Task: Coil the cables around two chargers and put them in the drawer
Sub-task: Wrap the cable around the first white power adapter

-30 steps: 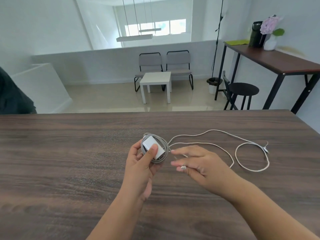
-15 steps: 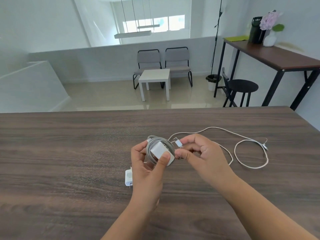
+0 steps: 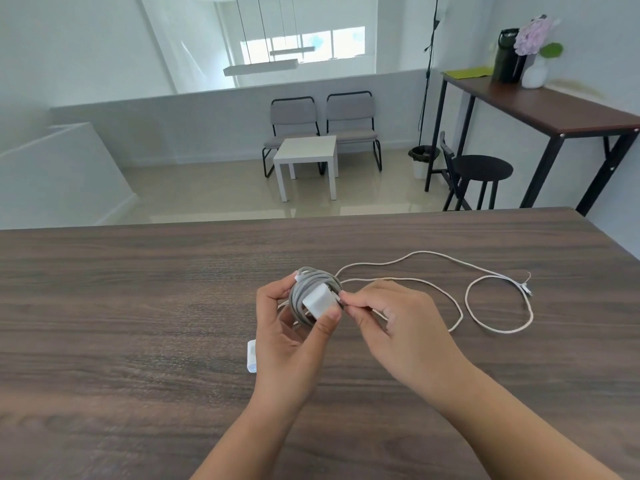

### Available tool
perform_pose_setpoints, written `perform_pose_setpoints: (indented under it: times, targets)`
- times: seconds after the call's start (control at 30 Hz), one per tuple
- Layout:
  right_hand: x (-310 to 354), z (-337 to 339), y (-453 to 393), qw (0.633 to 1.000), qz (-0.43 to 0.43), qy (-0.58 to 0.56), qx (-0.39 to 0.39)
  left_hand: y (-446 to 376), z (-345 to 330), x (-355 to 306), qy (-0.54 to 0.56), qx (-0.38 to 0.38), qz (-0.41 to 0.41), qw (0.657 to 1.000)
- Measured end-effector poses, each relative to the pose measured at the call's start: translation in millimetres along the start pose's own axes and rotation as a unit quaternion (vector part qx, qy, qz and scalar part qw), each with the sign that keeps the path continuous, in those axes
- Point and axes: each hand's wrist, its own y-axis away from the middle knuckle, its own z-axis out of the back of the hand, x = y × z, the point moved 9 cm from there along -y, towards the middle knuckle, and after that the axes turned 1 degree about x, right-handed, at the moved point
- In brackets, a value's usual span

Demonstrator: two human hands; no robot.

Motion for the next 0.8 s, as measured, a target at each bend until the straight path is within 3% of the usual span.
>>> perform_pose_setpoints:
  times: [0.13, 0.37, 0.43, 0.57, 0.8]
  targets:
    - [-29.2, -2.6, -2.0, 0.977, -0.157, -0.143, 0.034, 0.8, -3.1, -1.6, -0.004, 0.047, 0.000, 0.999]
    - [-41.7, -4.6, 0.7, 0.926, -0.233, -0.298, -0.002, 0.2, -6.6, -1.4, 0.013, 0.098, 0.008, 0.995]
    - [-40.9, -9.2, 1.4, 0.919, -0.225, -0.323, 0.010, -0.9, -3.2, 3.0, 0.025, 0.079, 0.018, 0.996]
    - [-30.0, -11.0, 6.4, 0.950, -0.131, -0.278, 0.057, -4.8, 8.1, 13.1, 0.061, 0.026, 0.056, 0.996]
    - [-30.9, -1.8, 5.4, 0.980, -0.065, -0.190, 0.006, -5.9, 6.2, 18.3, 0.042, 0.042, 0.079, 0.995]
